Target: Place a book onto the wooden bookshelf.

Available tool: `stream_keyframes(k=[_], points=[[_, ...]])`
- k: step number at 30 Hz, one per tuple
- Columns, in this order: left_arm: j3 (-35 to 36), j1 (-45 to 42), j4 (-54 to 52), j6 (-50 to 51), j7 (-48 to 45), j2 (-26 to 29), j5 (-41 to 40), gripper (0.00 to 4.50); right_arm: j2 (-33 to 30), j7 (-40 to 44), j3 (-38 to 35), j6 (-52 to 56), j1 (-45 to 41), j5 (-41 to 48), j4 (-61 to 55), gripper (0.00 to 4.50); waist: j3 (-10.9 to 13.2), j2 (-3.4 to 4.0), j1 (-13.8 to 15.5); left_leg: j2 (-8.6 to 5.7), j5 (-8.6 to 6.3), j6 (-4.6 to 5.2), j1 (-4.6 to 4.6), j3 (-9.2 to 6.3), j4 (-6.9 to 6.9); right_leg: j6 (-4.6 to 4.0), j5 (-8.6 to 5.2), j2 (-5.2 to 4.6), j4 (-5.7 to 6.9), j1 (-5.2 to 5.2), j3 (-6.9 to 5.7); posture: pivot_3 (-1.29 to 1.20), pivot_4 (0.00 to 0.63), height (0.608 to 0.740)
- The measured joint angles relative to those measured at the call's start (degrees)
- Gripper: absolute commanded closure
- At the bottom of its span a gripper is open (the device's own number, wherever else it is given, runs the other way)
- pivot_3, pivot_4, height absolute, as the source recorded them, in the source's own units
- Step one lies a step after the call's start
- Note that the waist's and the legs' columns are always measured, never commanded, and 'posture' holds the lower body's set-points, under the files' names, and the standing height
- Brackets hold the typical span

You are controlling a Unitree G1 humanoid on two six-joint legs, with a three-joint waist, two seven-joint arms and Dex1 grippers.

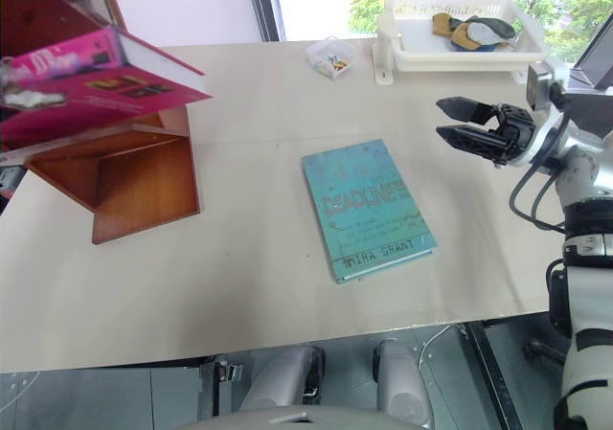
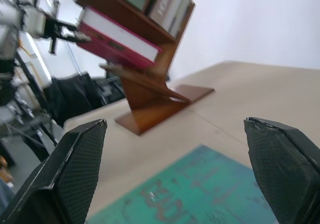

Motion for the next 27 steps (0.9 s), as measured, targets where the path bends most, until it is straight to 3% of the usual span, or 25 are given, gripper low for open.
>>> stream_keyframes(k=[12, 13, 14, 21, 27], points=[[3.2, 5.24, 0.65, -3.03, -1.63, -0.11, 2.29, 4.43, -1.9, 0.04, 1.43, 2.82, -0.05, 5.04, -0.82, 0.0, 0.04, 0.07, -0.57, 0.16, -0.1, 0.13, 0.08, 0.17, -0.2, -0.03, 0.02, 0.06, 0.03, -0.17, 0.18, 0.0, 0.15, 0.74], [3.2, 5.23, 1.1, -3.48, -1.28, -0.1, 2.29, 3.54, -1.93, 0.05, 1.59, 2.68, -0.04, 5.16, -0.82, 0.0, 0.04, 0.07, -0.58, 0.2, -0.13, 0.19, 0.08, 0.18, -0.21, -0.05, 0.02, 0.07, 0.03, -0.19, 0.18, 0.0, 0.15, 0.74], [3.19, 5.24, 1.52, -3.54, -1.07, -0.05, 2.47, 3.32, -1.94, 0.06, 1.84, 2.6, -0.04, 5.23, -0.82, 0.0, 0.04, 0.07, -0.57, 0.22, -0.14, 0.19, 0.09, 0.19, -0.22, -0.06, 0.03, 0.07, 0.04, -0.21, 0.19, 0.0, 0.15, 0.74], [3.16, 5.74, 4.48, -1.83, 0.1, 0.01, 4.97, 0.38, -2.02, 0.1, 2.05, 2.35, -0.04, 5.32, -0.82, 0.0, 0.06, 0.1, -0.19, 0.08, -0.14, 0.2, 0.03, 0.22, -0.22, -0.08, 0.05, -0.04, 0.01, -0.21, 0.18, 0.0, 0.15, 0.74], [3.57, 5.16, 4.77, 1.04, -0.77, 1.11, 5.06, 0.38, -2.61, 0.12, 2.05, 2.03, 0.18, 5.45, -0.82, 0.0, 0.06, 0.1, -0.09, 0.06, -0.14, 0.19, 0.01, 0.2, -0.23, -0.08, 0.05, -0.06, 0.0, -0.22, 0.16, 0.0, 0.15, 0.74]])
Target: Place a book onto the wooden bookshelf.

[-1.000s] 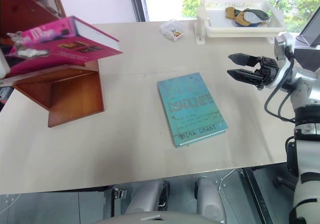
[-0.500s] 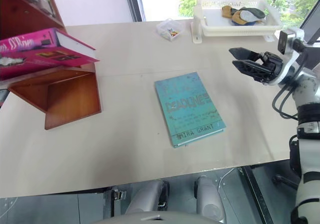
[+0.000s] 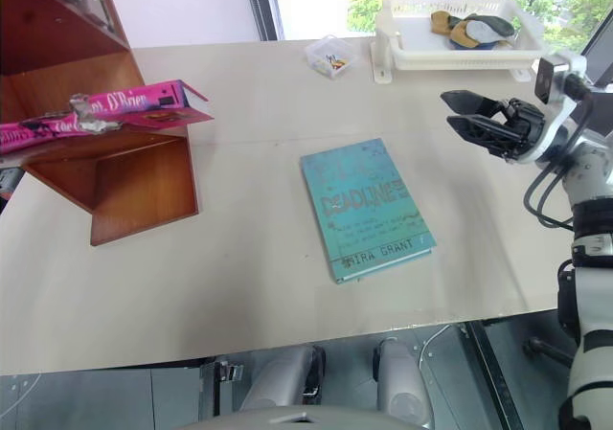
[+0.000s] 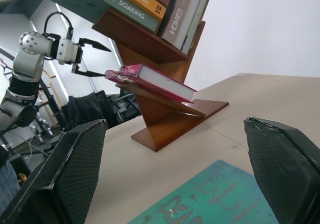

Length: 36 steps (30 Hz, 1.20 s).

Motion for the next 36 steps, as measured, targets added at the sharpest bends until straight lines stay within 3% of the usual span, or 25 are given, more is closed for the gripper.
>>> stream_keyframes(k=[8, 10, 14, 17, 22, 24, 26, 30, 36], points=[[9.1, -0.35, -0.91, 12.21, -8.23, 0.35, -3.09, 0.38, -1.33, 0.04, 0.0, -0.21, 0.85, 0.09, -0.06, 0.0, 0.0, 0.0, -0.26, 0.03, 0.01, -0.01, 0.01, 0.02, 0.0, 0.0, 0.0, 0.08, 0.02, 0.0, -0.01, 0.0, 0.15, 0.74], [13.73, 0.78, -1.61, 19.34, -8.88, 0.21, -7.8, 0.38, -2.02, 0.05, 0.0, -0.22, 1.5, 0.17, -0.33, 0.0, 0.0, 0.0, -0.25, 0.04, 0.01, -0.01, 0.01, 0.0, 0.02, 0.01, -0.01, 0.08, 0.02, 0.01, -0.02, 0.0, 0.15, 0.74], [15.7, -3.45, -5.89, 31.49, -8.83, -1.86, -18.02, 0.38, -2.61, 0.05, 0.0, -0.22, 2.68, 0.21, -1.16, 0.0, 0.01, 0.01, -0.14, 0.04, 0.01, -0.01, 0.06, -0.1, 0.15, 0.02, -0.01, 0.07, 0.03, 0.16, -0.14, 0.0, 0.15, 0.74], [13.91, -7.37, -12.21, 40.88, -6.49, -7.59, -26.78, 0.38, -3.88, 0.07, -0.01, -0.15, 4.24, 0.2, -2.69, 0.0, 0.01, 0.04, 0.05, 0.03, 0.13, -0.22, 0.08, -0.18, 0.28, 0.03, 0.0, 0.07, 0.09, 0.24, -0.2, 0.0, 0.15, 0.74], [7.12, -7.45, -26.27, 55.9, 2.27, -24.18, -39.41, 0.38, -7.97, 0.08, -0.7, 0.44, 10.19, -0.06, -8.58, 0.0, 0.05, -0.17, 0.29, 0.05, 0.17, -0.29, 0.02, -0.24, 0.39, 0.02, 0.02, 0.1, 0.11, 0.26, -0.2, 0.0, 0.15, 0.74], [3.29, 1.3, -31.54, 57.51, 8.5, -34.76, -40.86, 0.38, -11.27, 0.08, -3.72, 0.35, 17.2, -2.29, -13.32, 0.0, 0.0, -0.11, 0.34, 0.02, 0.16, -0.29, 0.05, -0.12, 0.34, 0.01, 0.01, 0.06, 0.06, 0.25, -0.05, 0.0, 0.15, 0.74], [1.77, 3.29, -31.57, 57.43, 10.84, -36.61, -40.93, 0.38, -11.58, 0.07, -4.67, 0.37, 19.34, -3.27, -14.33, 0.0, 0.02, -0.4, 0.29, 0.15, 0.12, -0.37, -0.02, -0.18, 0.36, -0.01, 0.01, 0.13, 0.04, 0.18, -0.08, 0.0, 0.15, 0.74], [-6.66, 9.35, -27.75, 45.48, 19.72, -40.35, -38.06, 0.38, -12.88, -2.67, -12.04, -2.5, 34.24, -7.41, -22.56, 0.0, -0.16, -0.16, 1.64, 0.19, -0.09, -0.24, 0.14, -0.13, 0.35, -0.07, 0.03, 0.0, 0.06, 0.27, -0.03, 0.0, 0.15, 0.74], [-16.07, 13.3, -20.5, 35.1, 25.81, -42.57, -37.23, 0.38, -10.45, -7.52, -18.87, -8.77, 47.72, -13.24, -25.15, 0.0, -0.31, -0.11, 2.85, 0.18, -0.09, -0.21, 0.18, 0.11, 0.5, -0.29, -0.05, 0.04, 0.06, 0.31, 0.17, 0.0, 0.15, 0.74]])
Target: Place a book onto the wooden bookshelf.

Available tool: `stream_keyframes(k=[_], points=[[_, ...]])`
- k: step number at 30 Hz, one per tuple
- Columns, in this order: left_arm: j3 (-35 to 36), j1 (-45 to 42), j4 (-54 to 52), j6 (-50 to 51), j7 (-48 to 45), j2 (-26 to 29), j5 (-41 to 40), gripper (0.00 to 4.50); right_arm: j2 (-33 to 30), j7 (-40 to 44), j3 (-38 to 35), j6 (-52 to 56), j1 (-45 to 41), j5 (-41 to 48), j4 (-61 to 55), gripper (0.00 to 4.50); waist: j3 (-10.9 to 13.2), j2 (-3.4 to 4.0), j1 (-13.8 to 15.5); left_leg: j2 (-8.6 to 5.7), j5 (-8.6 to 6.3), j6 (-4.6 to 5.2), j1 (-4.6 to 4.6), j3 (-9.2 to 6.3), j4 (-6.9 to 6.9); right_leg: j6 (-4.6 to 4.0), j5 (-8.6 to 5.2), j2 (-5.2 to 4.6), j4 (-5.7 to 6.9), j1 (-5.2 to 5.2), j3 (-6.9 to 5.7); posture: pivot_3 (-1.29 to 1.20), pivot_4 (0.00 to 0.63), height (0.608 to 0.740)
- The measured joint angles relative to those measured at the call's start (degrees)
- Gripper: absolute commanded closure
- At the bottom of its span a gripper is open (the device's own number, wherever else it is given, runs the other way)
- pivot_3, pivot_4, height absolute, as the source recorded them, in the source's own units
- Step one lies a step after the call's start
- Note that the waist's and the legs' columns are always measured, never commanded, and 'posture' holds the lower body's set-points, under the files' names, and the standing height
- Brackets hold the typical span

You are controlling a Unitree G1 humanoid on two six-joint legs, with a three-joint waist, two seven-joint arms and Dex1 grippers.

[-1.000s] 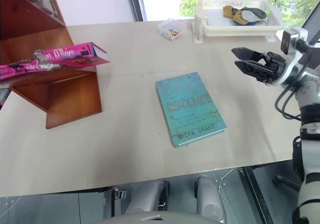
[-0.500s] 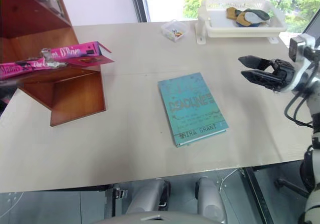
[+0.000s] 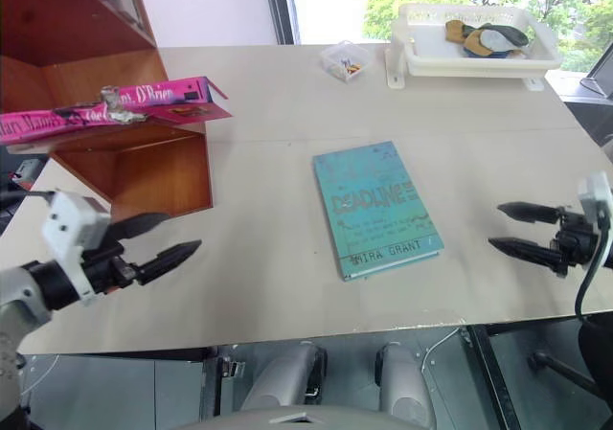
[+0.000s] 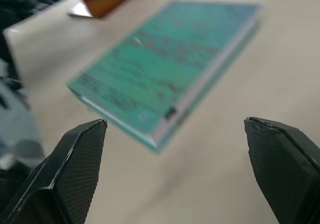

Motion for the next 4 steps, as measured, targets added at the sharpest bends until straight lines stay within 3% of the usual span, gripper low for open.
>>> stream_keyframes(k=[4], points=[[-6.35, 0.62, 4.4, -7.28, 2.68, 0.68, 1.72, 0.38, 0.27, -2.9, -2.65, -6.77, 3.22, -5.87, 1.91, 0.0, -0.22, 0.03, 0.0, 0.02, 0.0, 0.01, 0.05, 0.07, -0.02, 0.0, 0.0, 0.16, 0.0, 0.0, 0.05, 0.0, 0.15, 0.74]])
